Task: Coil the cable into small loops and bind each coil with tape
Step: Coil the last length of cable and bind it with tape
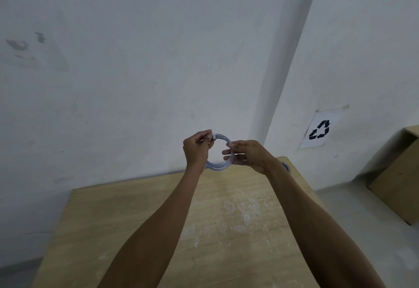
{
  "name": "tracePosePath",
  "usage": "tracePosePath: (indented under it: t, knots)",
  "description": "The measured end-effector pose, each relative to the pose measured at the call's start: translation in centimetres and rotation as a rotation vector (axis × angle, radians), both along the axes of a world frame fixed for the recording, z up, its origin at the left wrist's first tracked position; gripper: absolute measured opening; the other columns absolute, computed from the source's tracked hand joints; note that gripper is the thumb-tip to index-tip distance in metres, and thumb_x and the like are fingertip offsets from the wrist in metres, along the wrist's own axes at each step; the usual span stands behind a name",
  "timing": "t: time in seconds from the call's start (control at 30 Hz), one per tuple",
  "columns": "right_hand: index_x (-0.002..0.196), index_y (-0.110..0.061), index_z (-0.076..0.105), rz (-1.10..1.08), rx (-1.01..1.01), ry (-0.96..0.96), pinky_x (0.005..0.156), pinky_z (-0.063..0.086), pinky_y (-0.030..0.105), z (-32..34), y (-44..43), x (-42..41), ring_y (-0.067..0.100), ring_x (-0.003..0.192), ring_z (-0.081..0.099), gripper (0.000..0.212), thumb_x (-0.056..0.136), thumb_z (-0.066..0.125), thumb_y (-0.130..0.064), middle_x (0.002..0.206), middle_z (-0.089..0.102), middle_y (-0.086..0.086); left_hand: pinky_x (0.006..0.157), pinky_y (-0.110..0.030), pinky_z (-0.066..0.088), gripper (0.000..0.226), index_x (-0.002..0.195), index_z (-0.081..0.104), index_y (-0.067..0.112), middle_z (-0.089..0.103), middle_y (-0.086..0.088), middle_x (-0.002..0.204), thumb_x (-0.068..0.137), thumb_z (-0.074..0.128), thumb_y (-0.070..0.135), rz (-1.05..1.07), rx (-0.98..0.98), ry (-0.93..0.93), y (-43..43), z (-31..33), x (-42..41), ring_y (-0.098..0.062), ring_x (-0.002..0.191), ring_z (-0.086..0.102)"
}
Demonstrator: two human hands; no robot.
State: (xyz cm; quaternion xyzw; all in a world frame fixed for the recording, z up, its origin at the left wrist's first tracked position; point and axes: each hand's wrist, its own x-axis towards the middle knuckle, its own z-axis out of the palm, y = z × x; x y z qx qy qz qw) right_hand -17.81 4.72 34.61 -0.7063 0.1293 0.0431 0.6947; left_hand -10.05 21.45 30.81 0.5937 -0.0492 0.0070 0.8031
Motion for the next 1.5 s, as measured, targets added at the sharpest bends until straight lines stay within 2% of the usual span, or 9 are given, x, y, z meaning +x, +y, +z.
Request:
tracePosePath:
  t: [0.17,0.27,0.4,0.5,0.77,0.97,1.1,1.2,1.5]
  knots:
    - [0.113,0.006,0.069,-0.129,-0.046,-0.149,0.087,0.062,0.043,-1.6,0.6,-0.4,0.033,0.09,0.077,0.023,0.092,0.071,-0.004,0.099,0.077,0.02,0.08,-0.026,0.062,0.016,0.105,0.075,-0.004,0.076,-0.011,0.089,0.093,0.066,-0.01,-0.11,-0.109,0.054,0.6,1.0,0.3,-0.017,0.081,0.075]
    - [0.119,0.0,0.069,-0.144,-0.056,-0.183,0.083,0.063,0.04,-1.7,1.0,-0.3,0.031,0.085,0.078,0.028,0.092,0.072,-0.008,0.097,0.078,0.018,0.08,-0.025,0.062,0.017,0.106,0.075,-0.006,0.077,-0.01,0.088,0.093,0.066,-0.011,-0.105,-0.094,0.047,0.7,1.0,0.4,-0.017,0.082,0.076]
    - [0.117,-0.006,0.073,-0.157,0.023,-0.223,0.086,0.061,0.036,-1.4,1.3,0.0,0.029,0.093,0.077,0.024,0.097,0.069,-0.019,0.103,0.079,0.012,0.08,-0.024,0.061,0.015,0.104,0.076,-0.003,0.078,-0.01,0.088,0.093,0.067,-0.008,-0.105,-0.037,-0.002,0.5,1.0,-0.2,-0.021,0.085,0.076]
    - [0.113,-0.003,0.075,-0.174,0.106,-0.24,0.085,0.06,0.031,-1.4,1.4,0.3,0.025,0.093,0.076,0.022,0.095,0.069,-0.014,0.104,0.078,0.016,0.08,-0.024,0.061,0.014,0.103,0.077,-0.002,0.079,-0.008,0.087,0.091,0.07,-0.007,-0.108,-0.077,0.01,0.2,1.3,-0.7,-0.019,0.083,0.077]
    - [0.117,0.003,0.07,-0.143,0.024,-0.347,0.082,0.062,0.032,-1.1,1.0,0.5,0.032,0.09,0.077,0.029,0.089,0.075,-0.004,0.098,0.077,0.022,0.075,-0.023,0.062,0.011,0.097,0.076,-0.005,0.077,-0.018,0.089,0.087,0.073,-0.008,-0.152,-0.226,0.241,0.5,1.9,-0.9,-0.034,0.088,0.076]
    - [0.116,0.002,0.071,-0.127,0.253,-0.263,0.084,0.059,0.027,-1.2,0.7,0.6,0.027,0.093,0.075,0.022,0.094,0.067,-0.002,0.104,0.076,0.018,0.069,-0.02,0.059,0.012,0.098,0.077,-0.003,0.078,-0.017,0.09,0.087,0.074,-0.005,-0.18,-0.184,0.184,0.7,2.6,-1.0,-0.029,0.082,0.077]
    - [0.11,0.008,0.069,-0.103,0.054,-0.363,0.084,0.061,0.033,-1.3,0.1,0.8,0.032,0.084,0.075,0.024,0.087,0.073,0.006,0.096,0.075,0.027,0.068,-0.021,0.061,0.008,0.092,0.076,-0.006,0.077,-0.02,0.088,0.084,0.074,-0.007,-0.195,-0.194,0.291,0.8,2.3,-1.0,-0.03,0.076,0.077]
    - [0.105,0.004,0.072,-0.13,-0.09,-0.439,0.083,0.062,0.034,-1.5,0.1,0.8,0.03,0.081,0.076,0.021,0.084,0.076,0.006,0.09,0.077,0.022,0.061,-0.02,0.06,0.008,0.092,0.074,-0.012,0.076,-0.021,0.086,0.084,0.072,-0.009,-0.224,-0.258,0.371,0.8,2.2,-1.1,-0.028,0.069,0.077]
    - [0.109,0.006,0.073,-0.166,-0.125,-0.491,0.082,0.062,0.034,-2.0,0.2,0.8,0.033,0.085,0.077,0.025,0.086,0.077,0.0,0.095,0.078,0.02,0.072,-0.024,0.062,0.011,0.1,0.077,-0.005,0.078,-0.02,0.092,0.091,0.071,-0.001,-0.286,-0.119,0.265,0.9,2.3,-0.9,-0.027,0.077,0.076]
